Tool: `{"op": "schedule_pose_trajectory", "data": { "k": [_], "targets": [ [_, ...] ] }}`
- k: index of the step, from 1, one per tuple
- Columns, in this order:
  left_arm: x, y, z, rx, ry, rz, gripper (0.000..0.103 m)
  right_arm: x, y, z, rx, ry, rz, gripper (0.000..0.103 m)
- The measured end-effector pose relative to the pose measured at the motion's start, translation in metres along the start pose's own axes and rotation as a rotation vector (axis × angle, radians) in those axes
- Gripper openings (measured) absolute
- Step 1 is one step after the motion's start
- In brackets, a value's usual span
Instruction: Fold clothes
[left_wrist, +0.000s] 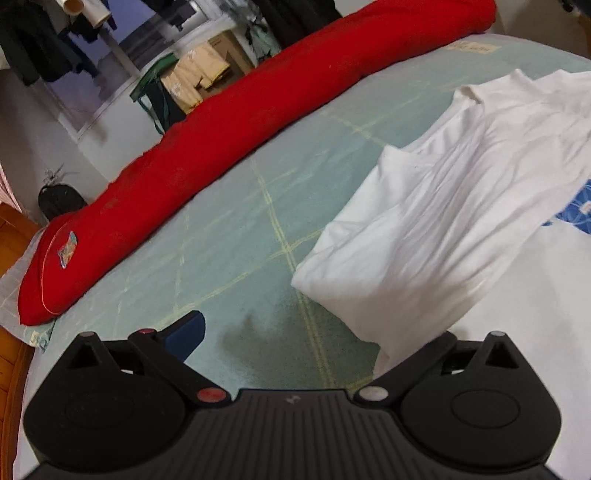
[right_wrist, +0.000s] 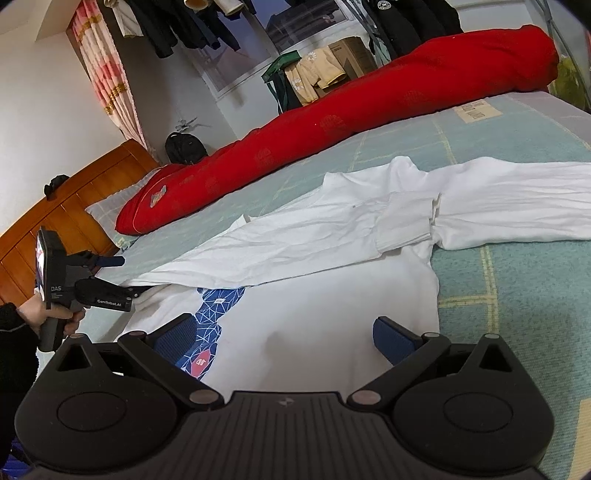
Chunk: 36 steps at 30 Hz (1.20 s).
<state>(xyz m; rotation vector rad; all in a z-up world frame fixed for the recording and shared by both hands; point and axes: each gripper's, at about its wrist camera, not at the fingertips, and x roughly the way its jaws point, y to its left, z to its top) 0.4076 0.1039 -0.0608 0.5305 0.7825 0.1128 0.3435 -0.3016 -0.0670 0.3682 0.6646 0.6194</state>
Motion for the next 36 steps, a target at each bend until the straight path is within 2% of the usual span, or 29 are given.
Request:
{"op": "schedule_pose_trajectory", "data": {
  "k": [2,5,8,10,12,14,16,18,21,23,25,27,28,32,36],
  "targets": [
    [0.01,-0.002,0.003,-0.015,0.014,0.003,0.101,0.001,0.0,0.0,0.0,0.001,-0.001,0.103],
    [0.013,0.0,0.002,-0.064,0.047,-0.077,0.099,0.001,0.0,0.0,-0.011,0.004,-0.006,0.103],
    [0.006,0.018,-0.002,-0.109,0.008,-0.178,0.099,0.003,0.0,0.0,-0.016,0.01,-0.011,0.103],
    [0.001,0.036,-0.006,-0.21,-0.042,-0.266,0.1,0.003,0.001,-0.001,-0.017,0.013,-0.013,0.103],
    [0.002,0.058,-0.011,-0.365,-0.06,-0.45,0.101,0.003,0.001,-0.001,-0.02,0.013,-0.011,0.103],
    [0.005,0.067,-0.017,-0.425,-0.038,-0.591,0.101,0.004,0.001,-0.001,-0.02,0.015,-0.012,0.103],
    [-0.002,0.068,-0.023,-0.428,-0.056,-0.621,0.101,0.005,0.0,-0.001,-0.02,0.016,-0.012,0.103],
    [-0.004,0.074,-0.031,-0.492,-0.085,-0.667,0.101,0.004,0.0,-0.001,-0.018,0.014,-0.009,0.103],
    [0.01,0.091,-0.036,-0.689,-0.097,-0.707,0.101,0.004,0.0,-0.002,-0.015,0.015,-0.005,0.103],
    [0.033,0.101,-0.039,-0.868,-0.056,-0.719,0.098,0.005,0.0,-0.003,-0.018,0.016,-0.004,0.103],
    [0.057,0.105,-0.044,-0.978,-0.02,-0.713,0.087,0.005,0.0,-0.003,-0.019,0.016,-0.001,0.103],
    [0.078,0.105,-0.05,-1.057,0.025,-0.691,0.065,0.007,0.0,-0.003,-0.02,0.019,0.0,0.103],
    [0.086,0.104,-0.054,-1.084,0.036,-0.688,0.061,0.007,0.0,-0.003,-0.021,0.02,0.0,0.103],
    [0.101,0.108,-0.06,-1.123,-0.002,-0.754,0.06,0.009,-0.001,-0.003,-0.021,0.024,0.001,0.103],
    [0.122,0.109,-0.052,-1.122,0.0,-0.776,0.055,0.011,0.0,-0.005,-0.031,0.026,-0.002,0.103]
  ]
}}
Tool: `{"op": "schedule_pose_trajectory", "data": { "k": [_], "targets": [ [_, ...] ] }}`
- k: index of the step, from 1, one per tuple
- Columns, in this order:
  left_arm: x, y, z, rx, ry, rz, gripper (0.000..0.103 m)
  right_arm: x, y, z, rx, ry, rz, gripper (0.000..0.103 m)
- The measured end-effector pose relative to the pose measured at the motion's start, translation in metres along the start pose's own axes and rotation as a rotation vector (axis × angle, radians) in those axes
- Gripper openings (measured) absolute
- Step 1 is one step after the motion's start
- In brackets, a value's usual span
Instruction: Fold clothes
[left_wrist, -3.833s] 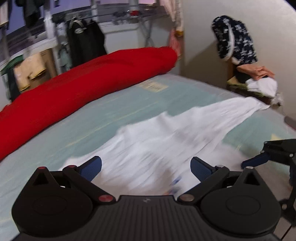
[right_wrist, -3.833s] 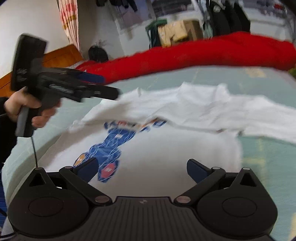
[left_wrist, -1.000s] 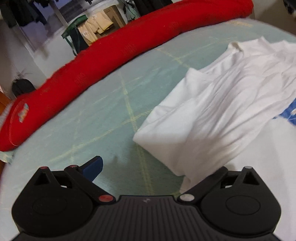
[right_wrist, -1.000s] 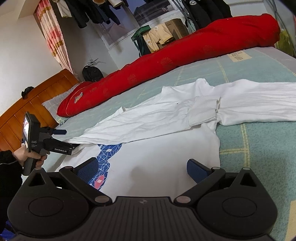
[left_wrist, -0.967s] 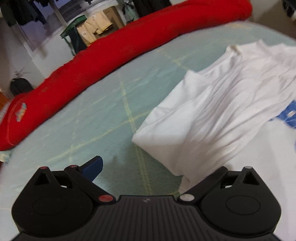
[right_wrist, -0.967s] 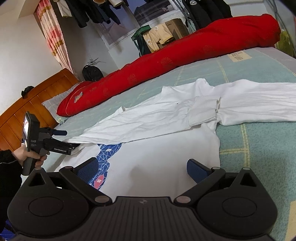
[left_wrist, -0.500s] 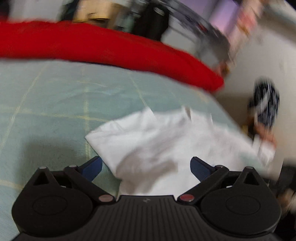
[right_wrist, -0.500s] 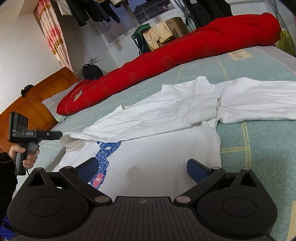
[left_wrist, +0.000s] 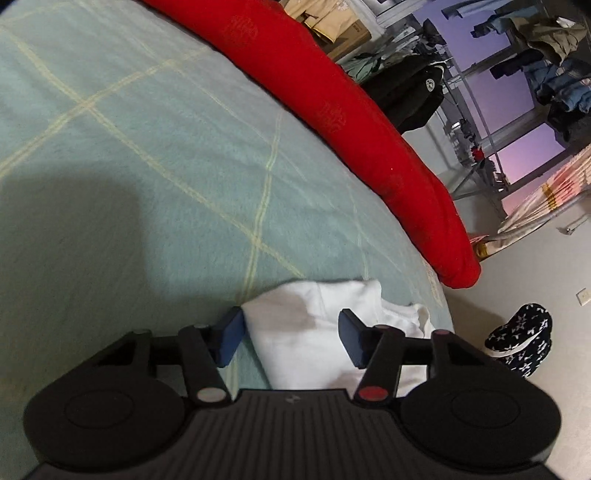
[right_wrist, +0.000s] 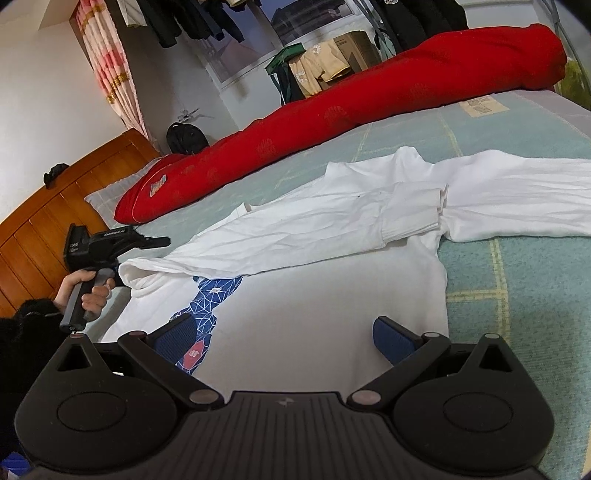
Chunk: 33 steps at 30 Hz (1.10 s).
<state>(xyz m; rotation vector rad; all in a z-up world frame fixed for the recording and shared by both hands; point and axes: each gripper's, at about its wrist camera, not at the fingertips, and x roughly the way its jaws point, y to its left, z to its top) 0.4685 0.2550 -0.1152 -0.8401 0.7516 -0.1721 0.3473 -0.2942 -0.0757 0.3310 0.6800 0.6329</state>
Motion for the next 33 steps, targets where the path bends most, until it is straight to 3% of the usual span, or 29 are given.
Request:
{"op": "schedule_pose_trajectory", "data": {
  "k": [5,9,11,16,18,21,28,33],
  "targets": [
    [-0.006,-0.001,-0.007,0.062,0.048,-0.024,0.055,0.001,-0.001,0.0,0.005,-0.001,0.004,0.103],
    [0.001,0.018,-0.001,-0.022,0.05,-0.08,0.044,0.002,-0.003,-0.001,0.018,-0.006,0.009,0.103],
    [0.015,0.016,0.008,-0.013,0.06,-0.084,0.042,0.003,-0.001,-0.001,0.013,-0.006,0.005,0.103],
    [0.019,0.004,0.004,0.048,0.065,-0.037,0.033,0.005,-0.001,-0.001,0.01,-0.005,0.003,0.103],
    [0.016,0.001,-0.001,0.075,0.053,-0.005,0.011,0.005,-0.002,-0.001,0.012,-0.006,0.005,0.103],
    [0.014,-0.011,-0.004,0.133,0.038,0.057,0.004,0.005,-0.001,-0.002,0.009,-0.007,0.004,0.103],
    [0.022,-0.046,0.018,0.286,0.019,0.177,0.003,0.004,-0.002,-0.001,0.012,-0.012,0.011,0.103],
    [0.016,-0.053,0.034,0.317,-0.04,0.17,0.003,0.002,-0.004,-0.001,0.023,-0.024,0.017,0.103]
  ]
}}
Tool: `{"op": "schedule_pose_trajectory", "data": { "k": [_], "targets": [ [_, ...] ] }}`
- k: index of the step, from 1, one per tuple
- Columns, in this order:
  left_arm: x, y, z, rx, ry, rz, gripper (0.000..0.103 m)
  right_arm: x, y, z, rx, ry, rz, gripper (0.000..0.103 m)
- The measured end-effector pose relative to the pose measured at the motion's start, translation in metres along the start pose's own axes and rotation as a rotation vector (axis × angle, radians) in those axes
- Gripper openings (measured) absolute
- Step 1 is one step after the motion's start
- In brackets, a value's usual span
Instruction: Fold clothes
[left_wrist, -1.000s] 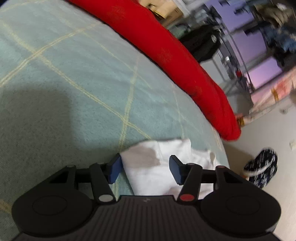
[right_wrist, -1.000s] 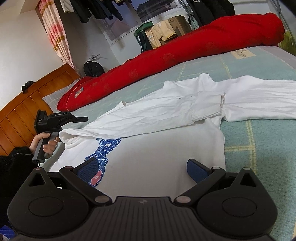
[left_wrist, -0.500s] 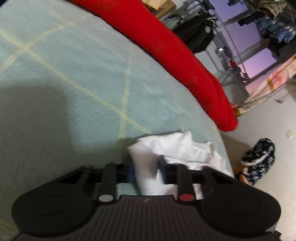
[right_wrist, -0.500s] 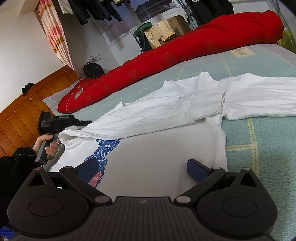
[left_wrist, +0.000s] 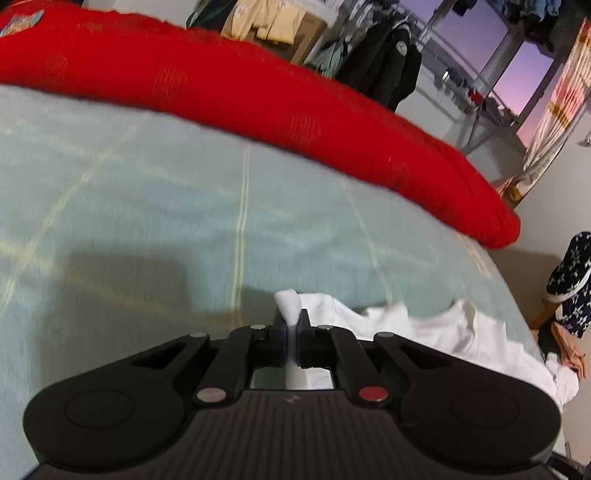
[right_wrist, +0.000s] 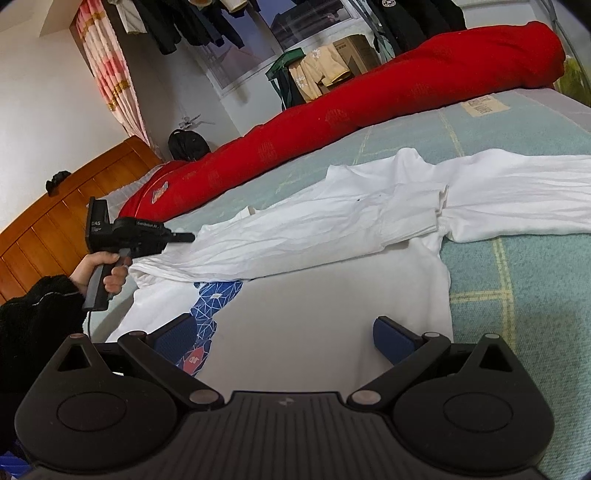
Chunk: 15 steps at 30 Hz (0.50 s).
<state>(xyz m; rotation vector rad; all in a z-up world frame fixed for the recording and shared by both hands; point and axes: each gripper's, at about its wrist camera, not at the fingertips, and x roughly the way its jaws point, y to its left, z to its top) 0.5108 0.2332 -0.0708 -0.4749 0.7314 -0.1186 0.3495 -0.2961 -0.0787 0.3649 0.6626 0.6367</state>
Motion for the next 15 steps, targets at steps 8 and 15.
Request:
{"op": "schedule_pose_trajectory", "data": {
  "k": [8,15],
  "targets": [
    [0.03,0.01,-0.002,0.001,0.031,0.057,0.007,0.0,-0.001,0.0,-0.008,0.003,-0.003,0.103],
    [-0.004,0.032,0.006,-0.116,-0.032,0.118,0.013,-0.001,-0.001,0.0,-0.003,0.001,0.001,0.103]
  ]
}}
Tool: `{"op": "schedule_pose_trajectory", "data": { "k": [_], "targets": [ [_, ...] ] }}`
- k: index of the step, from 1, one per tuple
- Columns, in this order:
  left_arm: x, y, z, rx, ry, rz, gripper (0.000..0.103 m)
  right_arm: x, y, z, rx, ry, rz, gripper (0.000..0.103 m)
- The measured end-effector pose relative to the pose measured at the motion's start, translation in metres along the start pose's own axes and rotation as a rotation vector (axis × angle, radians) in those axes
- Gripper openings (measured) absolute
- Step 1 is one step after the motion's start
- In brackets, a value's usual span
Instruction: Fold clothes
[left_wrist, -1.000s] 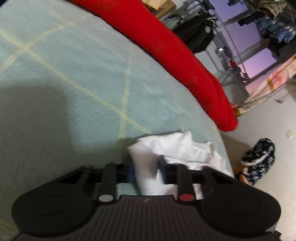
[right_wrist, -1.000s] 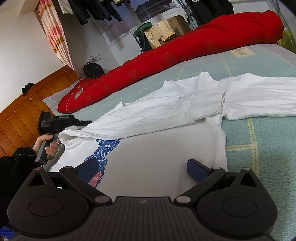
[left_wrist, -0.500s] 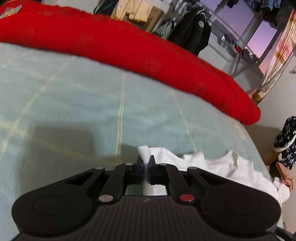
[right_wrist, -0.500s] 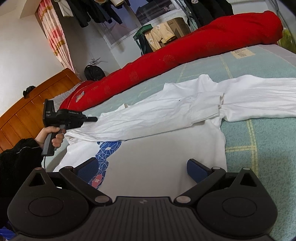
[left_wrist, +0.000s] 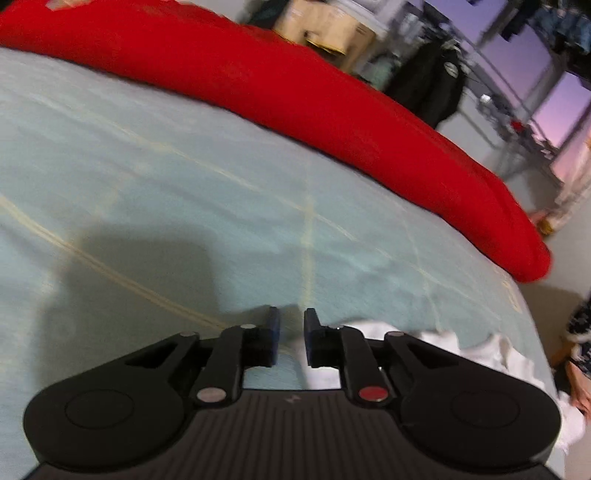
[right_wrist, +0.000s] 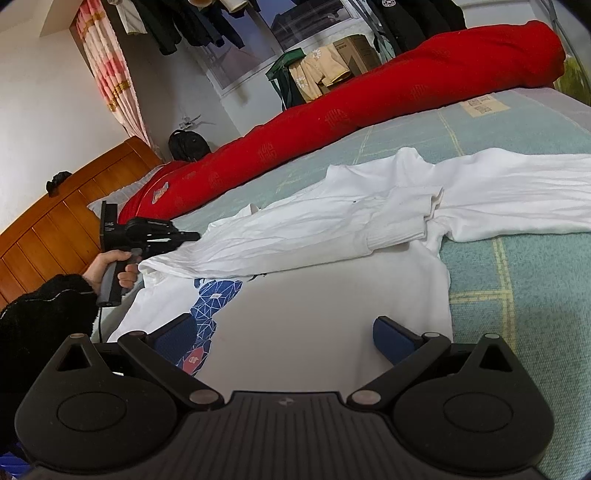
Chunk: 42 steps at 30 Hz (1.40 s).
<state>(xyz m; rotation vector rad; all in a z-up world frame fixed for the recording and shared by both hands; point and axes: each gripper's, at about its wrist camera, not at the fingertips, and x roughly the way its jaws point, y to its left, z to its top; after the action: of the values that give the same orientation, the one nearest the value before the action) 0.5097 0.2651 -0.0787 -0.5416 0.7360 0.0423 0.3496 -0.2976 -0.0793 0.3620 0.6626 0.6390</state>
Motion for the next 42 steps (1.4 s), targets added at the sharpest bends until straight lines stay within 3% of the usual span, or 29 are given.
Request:
{"op": "schedule_pose_trajectory", "data": {
  "k": [2,5,9,13,16,17,19,20,21,24,28,31,34,37,39,42],
  "targets": [
    [-0.013,-0.013,0.006,0.068,-0.027,-0.009,0.016,0.0,0.0,0.0,-0.001,0.0,-0.001,0.103],
    [-0.015,-0.05,0.012,0.21,0.007,-0.089,0.052,0.001,0.001,0.0,0.0,-0.001,-0.002,0.103],
    [0.014,-0.108,0.002,0.434,0.1,-0.167,0.054,0.002,0.0,0.0,0.001,-0.001,0.0,0.103],
    [0.047,-0.132,-0.006,0.544,0.199,-0.143,0.054,0.001,0.0,0.0,0.002,-0.001,0.005,0.103],
    [0.06,-0.14,-0.013,0.644,0.231,-0.102,0.054,0.001,-0.001,0.0,0.006,-0.001,0.01,0.103],
    [0.064,-0.143,-0.02,0.675,0.246,-0.075,0.053,0.001,-0.001,0.0,0.006,-0.001,0.01,0.103],
    [0.067,-0.146,-0.026,0.725,0.247,-0.069,0.038,0.001,-0.001,0.0,0.005,0.0,0.009,0.103],
    [0.065,-0.149,-0.029,0.754,0.243,-0.096,0.012,0.001,-0.001,0.0,0.003,0.0,0.008,0.103],
    [0.063,-0.153,-0.03,0.758,0.233,-0.092,0.003,0.001,0.0,0.0,0.002,0.001,0.007,0.103],
    [0.066,-0.158,-0.025,0.755,0.17,-0.044,0.002,0.002,0.0,0.0,-0.002,0.001,0.005,0.103],
    [0.084,-0.163,-0.019,0.697,0.169,-0.009,0.004,0.002,0.001,-0.001,-0.005,0.003,0.004,0.103],
    [0.076,-0.16,-0.014,0.647,0.142,-0.007,0.013,0.001,0.001,-0.001,-0.002,0.003,0.006,0.103],
    [0.043,-0.151,0.0,0.57,0.09,-0.022,0.033,0.0,0.001,-0.001,-0.003,0.003,0.007,0.103],
    [0.009,-0.137,0.003,0.498,0.07,-0.099,0.043,0.0,0.002,-0.001,-0.004,0.003,0.005,0.103],
    [0.0,-0.127,-0.001,0.451,0.115,-0.136,0.046,0.0,0.002,-0.001,-0.004,0.003,0.003,0.103],
    [0.018,-0.109,-0.017,0.373,0.21,-0.107,0.046,0.001,0.003,-0.002,-0.004,0.003,0.001,0.103]
  ]
}}
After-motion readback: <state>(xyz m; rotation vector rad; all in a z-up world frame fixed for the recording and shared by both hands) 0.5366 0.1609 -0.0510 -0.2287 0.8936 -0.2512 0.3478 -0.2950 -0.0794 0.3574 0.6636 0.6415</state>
